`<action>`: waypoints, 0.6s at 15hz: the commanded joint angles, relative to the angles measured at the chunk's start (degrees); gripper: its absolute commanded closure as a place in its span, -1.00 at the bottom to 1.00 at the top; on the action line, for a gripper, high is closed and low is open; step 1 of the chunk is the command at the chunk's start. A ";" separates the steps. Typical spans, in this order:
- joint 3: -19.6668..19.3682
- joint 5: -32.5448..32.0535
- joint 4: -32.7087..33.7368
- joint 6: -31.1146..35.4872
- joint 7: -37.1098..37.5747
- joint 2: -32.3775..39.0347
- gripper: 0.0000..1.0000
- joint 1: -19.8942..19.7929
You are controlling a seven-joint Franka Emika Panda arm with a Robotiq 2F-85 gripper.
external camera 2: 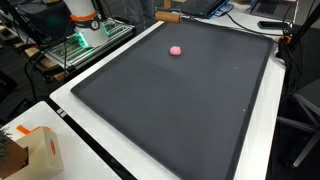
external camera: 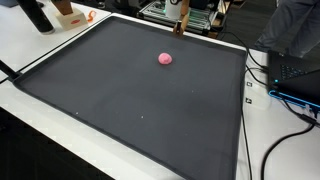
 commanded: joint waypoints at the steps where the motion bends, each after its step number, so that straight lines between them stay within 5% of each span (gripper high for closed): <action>1: -0.62 -0.31 0.09 -0.12 0.24 0.09 0.02 0.67; 2: -0.62 -0.31 0.09 -0.12 0.24 0.09 0.52 0.67; 9: -6.06 2.14 4.68 -0.21 -3.87 3.04 0.52 -0.78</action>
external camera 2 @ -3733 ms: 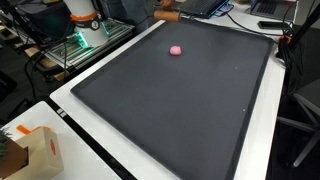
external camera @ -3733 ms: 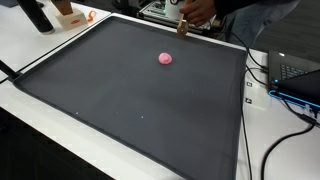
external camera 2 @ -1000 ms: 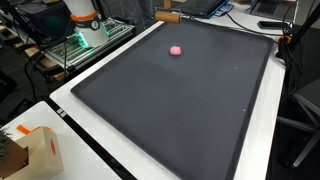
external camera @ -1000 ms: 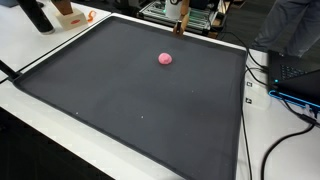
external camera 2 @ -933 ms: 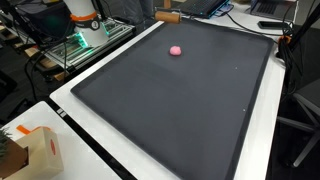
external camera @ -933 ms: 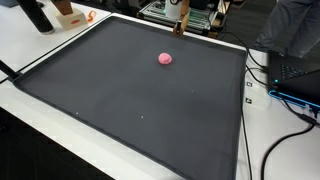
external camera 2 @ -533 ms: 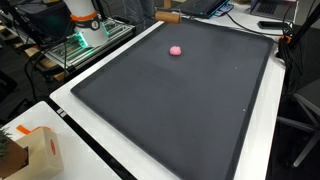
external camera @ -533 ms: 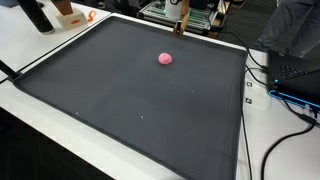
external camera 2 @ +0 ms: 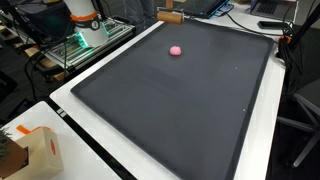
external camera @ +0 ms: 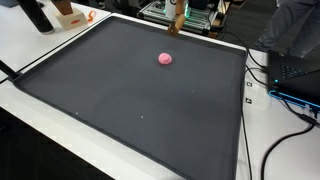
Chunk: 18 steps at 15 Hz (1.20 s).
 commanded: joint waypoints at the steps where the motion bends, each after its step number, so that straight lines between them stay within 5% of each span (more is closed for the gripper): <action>1: -3.56 1.75 2.92 -0.05 -4.43 1.77 0.52 -0.60; 10: -15.39 13.27 5.72 -0.11 -28.74 8.05 0.52 -2.32; 18: -20.06 23.55 4.12 -0.27 -43.24 12.97 0.52 -6.38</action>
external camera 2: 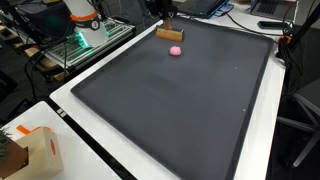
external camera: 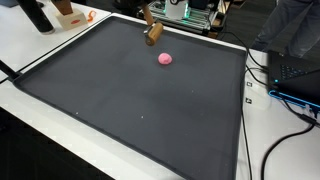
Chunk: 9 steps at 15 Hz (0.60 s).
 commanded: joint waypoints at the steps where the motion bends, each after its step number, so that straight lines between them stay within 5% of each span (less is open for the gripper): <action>1: 0.48 0.58 0.09 -0.20 -1.24 0.65 0.02 -1.48; 9: -0.01 1.17 0.12 -0.19 -2.79 1.67 0.02 -2.42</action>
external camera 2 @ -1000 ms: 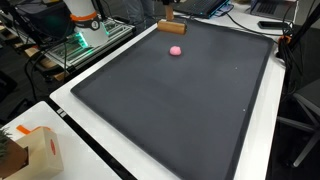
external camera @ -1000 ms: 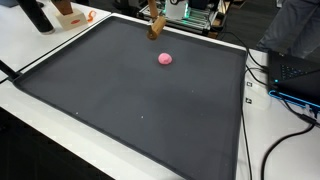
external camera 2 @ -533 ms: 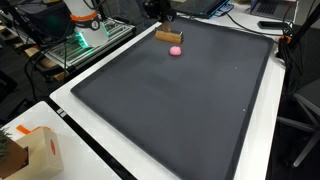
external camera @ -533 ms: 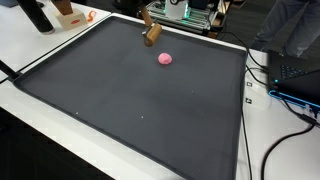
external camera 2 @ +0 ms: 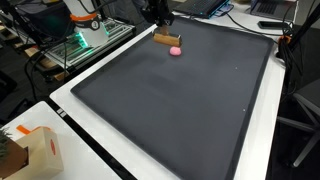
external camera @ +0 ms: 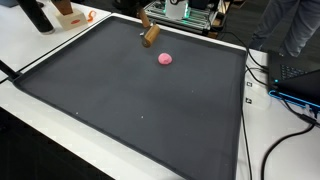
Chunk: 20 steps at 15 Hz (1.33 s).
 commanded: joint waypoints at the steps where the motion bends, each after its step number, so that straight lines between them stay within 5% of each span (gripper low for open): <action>1: 0.85 0.06 0.11 -0.19 -0.01 0.01 0.02 -0.87; 2: 0.85 0.06 0.11 -0.19 -0.01 0.01 0.02 -0.87; 3: 0.85 0.06 0.11 -0.19 -0.01 0.01 0.52 -0.87; 20: -0.16 2.48 4.27 -2.75 -9.99 8.42 0.52 -6.70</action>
